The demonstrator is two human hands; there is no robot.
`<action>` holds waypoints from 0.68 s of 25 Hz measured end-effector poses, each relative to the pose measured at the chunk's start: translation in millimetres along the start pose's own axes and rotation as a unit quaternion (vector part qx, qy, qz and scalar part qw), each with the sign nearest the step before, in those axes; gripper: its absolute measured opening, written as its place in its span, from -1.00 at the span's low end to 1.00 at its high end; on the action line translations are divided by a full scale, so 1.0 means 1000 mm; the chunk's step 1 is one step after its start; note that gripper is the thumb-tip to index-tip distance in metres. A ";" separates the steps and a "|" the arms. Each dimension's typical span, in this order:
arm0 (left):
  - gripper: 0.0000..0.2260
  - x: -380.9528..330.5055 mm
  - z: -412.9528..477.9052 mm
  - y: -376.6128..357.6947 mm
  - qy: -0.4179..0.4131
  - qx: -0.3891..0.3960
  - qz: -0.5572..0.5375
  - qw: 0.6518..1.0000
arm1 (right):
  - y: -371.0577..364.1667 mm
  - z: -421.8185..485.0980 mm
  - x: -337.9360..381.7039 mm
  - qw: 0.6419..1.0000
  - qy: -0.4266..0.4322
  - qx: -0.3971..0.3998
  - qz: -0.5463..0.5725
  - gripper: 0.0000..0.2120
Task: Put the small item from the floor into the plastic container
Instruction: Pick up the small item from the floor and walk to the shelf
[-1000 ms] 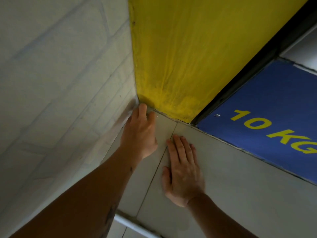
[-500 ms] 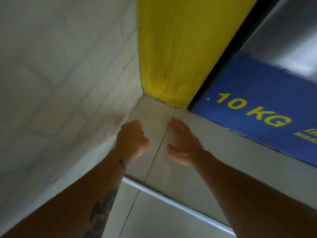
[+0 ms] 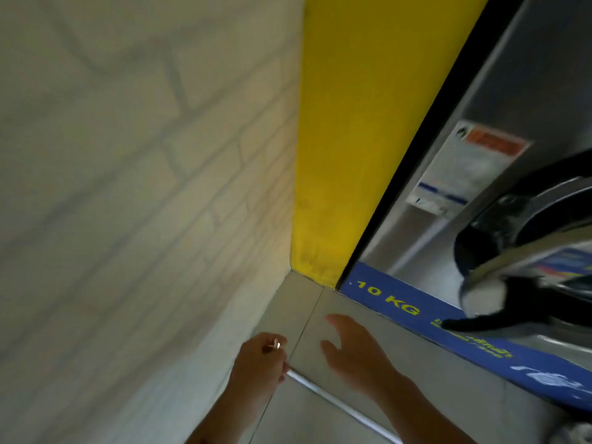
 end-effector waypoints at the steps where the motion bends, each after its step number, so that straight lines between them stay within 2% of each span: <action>1: -0.79 -0.010 -0.033 0.007 -0.007 0.002 -0.011 1.000 | 0.022 -0.019 0.021 1.000 0.007 -0.012 0.009 -0.47; 5: -0.77 -0.037 -0.139 0.026 -0.050 -0.012 -0.040 0.998 | 0.079 -0.085 0.088 0.998 0.052 -0.010 0.038 -0.48; 9: -0.78 -0.043 -0.235 0.031 -0.100 -0.035 -0.078 0.991 | 0.109 -0.143 0.120 0.993 0.105 -0.013 0.044 -0.40; 12: -0.73 -0.027 -0.300 0.027 -0.136 -0.072 -0.100 0.983 | 0.128 -0.187 0.128 0.987 0.159 -0.006 0.023 -0.51; 17: -0.71 0.022 -0.402 0.023 -0.168 -0.157 -0.131 0.964 | 0.148 -0.268 0.156 0.972 0.236 0.007 -0.010 -0.49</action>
Point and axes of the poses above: each hand's wrist, its own z-axis towards the middle knuckle, its own y-axis out of the back of the hand, x = y × z, the point moved 1 cm from there along z, towards the middle knuckle, and after that the axes turned 8 degrees about y, right-handed, at the moved point
